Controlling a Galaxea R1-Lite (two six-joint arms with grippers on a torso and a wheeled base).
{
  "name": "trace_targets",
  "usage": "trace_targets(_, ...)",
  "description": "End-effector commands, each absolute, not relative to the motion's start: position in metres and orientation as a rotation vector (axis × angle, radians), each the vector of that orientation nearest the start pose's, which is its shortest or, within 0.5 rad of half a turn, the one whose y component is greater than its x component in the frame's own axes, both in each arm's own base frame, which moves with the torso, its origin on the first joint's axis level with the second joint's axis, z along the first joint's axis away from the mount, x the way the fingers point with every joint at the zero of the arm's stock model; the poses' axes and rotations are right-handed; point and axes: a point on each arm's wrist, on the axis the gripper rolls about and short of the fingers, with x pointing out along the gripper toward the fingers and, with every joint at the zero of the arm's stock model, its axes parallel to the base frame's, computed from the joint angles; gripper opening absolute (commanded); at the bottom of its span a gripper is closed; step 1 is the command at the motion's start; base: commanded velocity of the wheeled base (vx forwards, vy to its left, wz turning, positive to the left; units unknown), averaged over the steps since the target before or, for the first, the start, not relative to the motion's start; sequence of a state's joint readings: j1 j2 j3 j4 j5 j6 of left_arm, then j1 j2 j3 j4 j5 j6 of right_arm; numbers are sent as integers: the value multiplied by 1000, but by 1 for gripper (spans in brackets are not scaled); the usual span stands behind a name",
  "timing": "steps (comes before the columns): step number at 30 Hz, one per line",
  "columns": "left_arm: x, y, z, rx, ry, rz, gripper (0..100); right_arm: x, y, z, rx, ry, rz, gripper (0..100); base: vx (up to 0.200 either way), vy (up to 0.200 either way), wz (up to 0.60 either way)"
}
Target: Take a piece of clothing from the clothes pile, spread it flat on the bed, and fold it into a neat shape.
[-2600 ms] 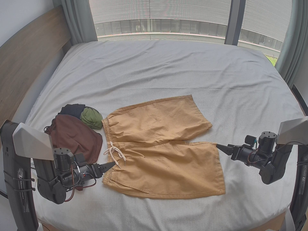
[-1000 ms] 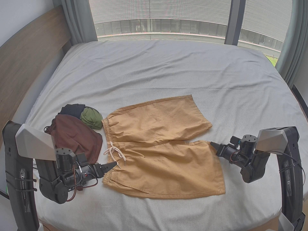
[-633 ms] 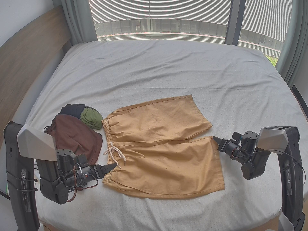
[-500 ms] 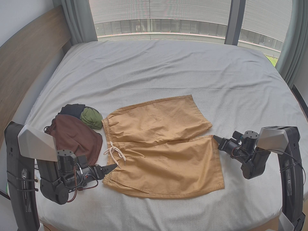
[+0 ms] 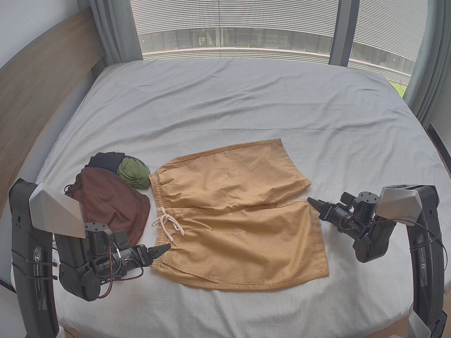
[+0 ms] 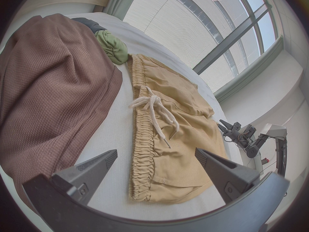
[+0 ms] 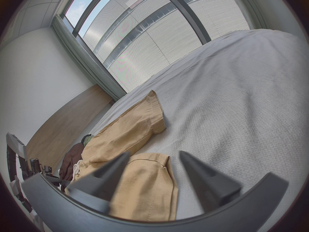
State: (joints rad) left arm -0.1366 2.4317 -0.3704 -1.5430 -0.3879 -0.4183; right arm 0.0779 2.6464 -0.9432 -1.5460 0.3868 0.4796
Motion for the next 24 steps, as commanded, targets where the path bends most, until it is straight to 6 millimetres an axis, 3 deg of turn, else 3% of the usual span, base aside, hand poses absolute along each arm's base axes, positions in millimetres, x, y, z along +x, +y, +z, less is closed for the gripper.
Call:
trace_targets(1, 291, -49, -47, -467, 646, -392, 100, 410, 39, -51, 494, 265, 415, 100, 0, 0, 0)
trace_targets(9, 279, -53, -53, -466, 708, -394, 100, 401, 33, -34, 468, 252, 403, 100, 0, 0, 0)
trace_targets(12, 271, -56, -54, -461, 739, -403, 100, 399, 34, -34, 463, 260, 404, 100, 0, 0, 0)
trace_targets(24, 273, -57, -57, -461, 738, -403, 100, 397, 32, -36, 449, 268, 401, 100, 0, 0, 0)
